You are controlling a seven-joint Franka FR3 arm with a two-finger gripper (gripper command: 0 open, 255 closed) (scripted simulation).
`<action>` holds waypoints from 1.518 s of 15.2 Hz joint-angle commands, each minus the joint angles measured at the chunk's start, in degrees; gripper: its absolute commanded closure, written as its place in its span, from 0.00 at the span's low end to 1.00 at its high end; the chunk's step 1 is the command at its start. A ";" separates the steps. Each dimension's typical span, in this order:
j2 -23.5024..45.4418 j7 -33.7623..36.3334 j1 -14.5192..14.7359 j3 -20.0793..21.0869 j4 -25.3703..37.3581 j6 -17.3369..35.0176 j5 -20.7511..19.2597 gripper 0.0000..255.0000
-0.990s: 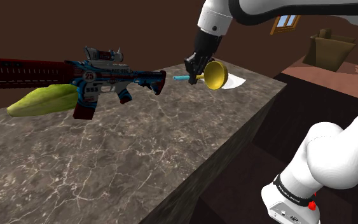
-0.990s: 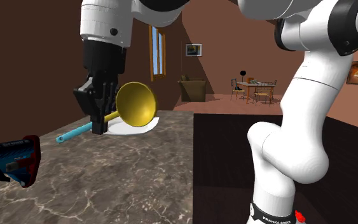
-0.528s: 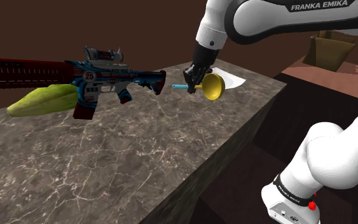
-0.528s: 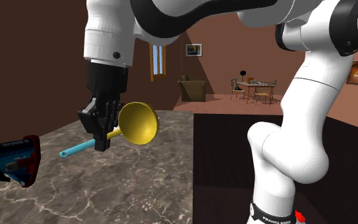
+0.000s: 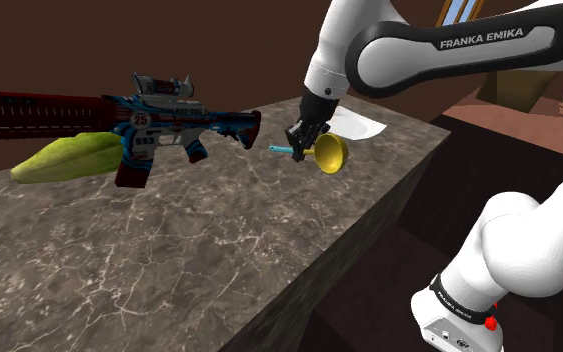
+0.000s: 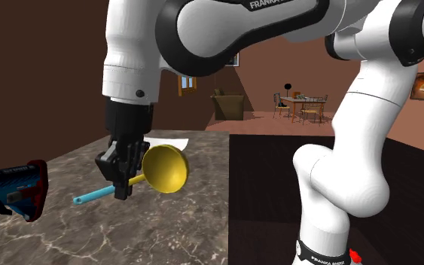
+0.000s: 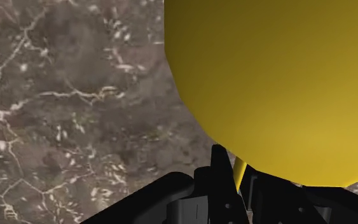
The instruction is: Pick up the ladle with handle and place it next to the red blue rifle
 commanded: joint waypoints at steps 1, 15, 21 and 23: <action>0.32 0.08 0.05 0.16 -1.40 1.76 0.05 1.00; 1.33 0.04 0.10 0.39 -4.82 6.19 0.14 0.00; 0.44 -0.01 0.10 0.24 -3.69 4.15 0.15 0.00; -1.10 -0.07 0.08 -0.05 -1.19 0.13 0.15 0.00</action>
